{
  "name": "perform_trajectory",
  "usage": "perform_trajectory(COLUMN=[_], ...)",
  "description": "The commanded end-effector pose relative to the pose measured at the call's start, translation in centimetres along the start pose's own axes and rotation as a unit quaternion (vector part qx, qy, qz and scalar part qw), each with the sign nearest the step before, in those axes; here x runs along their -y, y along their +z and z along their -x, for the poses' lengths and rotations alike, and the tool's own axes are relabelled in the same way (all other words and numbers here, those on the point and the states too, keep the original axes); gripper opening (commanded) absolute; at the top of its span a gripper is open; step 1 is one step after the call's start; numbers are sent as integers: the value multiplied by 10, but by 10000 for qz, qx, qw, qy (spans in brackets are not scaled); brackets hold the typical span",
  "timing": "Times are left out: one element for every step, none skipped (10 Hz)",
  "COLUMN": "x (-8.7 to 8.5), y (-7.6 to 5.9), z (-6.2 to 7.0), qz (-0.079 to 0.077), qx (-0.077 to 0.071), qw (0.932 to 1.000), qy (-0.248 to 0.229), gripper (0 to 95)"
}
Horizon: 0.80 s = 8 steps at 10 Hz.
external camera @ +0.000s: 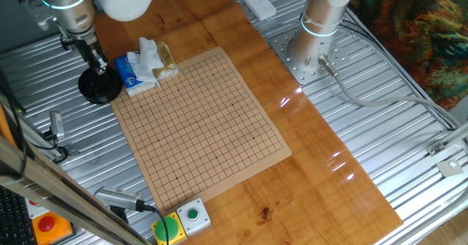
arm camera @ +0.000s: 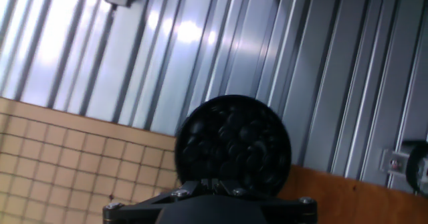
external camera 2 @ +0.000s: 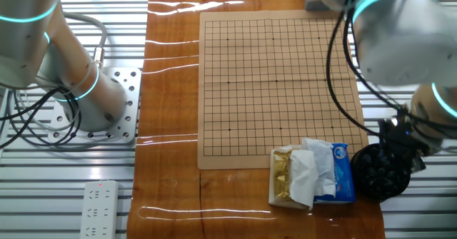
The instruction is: Play the first move as black on the 3-4 point in the upper right corner of the Go board
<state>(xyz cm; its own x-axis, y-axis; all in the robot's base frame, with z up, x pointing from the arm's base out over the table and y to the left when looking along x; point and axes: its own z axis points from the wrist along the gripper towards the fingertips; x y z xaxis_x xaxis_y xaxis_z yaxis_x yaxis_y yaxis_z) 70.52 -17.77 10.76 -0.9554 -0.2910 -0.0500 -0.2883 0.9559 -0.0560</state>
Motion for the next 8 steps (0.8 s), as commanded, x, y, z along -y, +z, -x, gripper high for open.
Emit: perform_trajectory(x=[1,1,1,1,1,1,1,1], y=[1,0,-1,-1,-1,0,0,0], z=[3,6,7,7,7,7,7,7], qz=[-25,-25,-30,-31,-33,-32,-31,-28], qx=[31,30,28,25,22,21,22,22], qw=[10000,9999,9999,9999,9999,9999,9999,10000], qy=[-63,-94,-114,-118,-130,-138,-116,-85], gripper=[0,0,0,0,0,0,0,0])
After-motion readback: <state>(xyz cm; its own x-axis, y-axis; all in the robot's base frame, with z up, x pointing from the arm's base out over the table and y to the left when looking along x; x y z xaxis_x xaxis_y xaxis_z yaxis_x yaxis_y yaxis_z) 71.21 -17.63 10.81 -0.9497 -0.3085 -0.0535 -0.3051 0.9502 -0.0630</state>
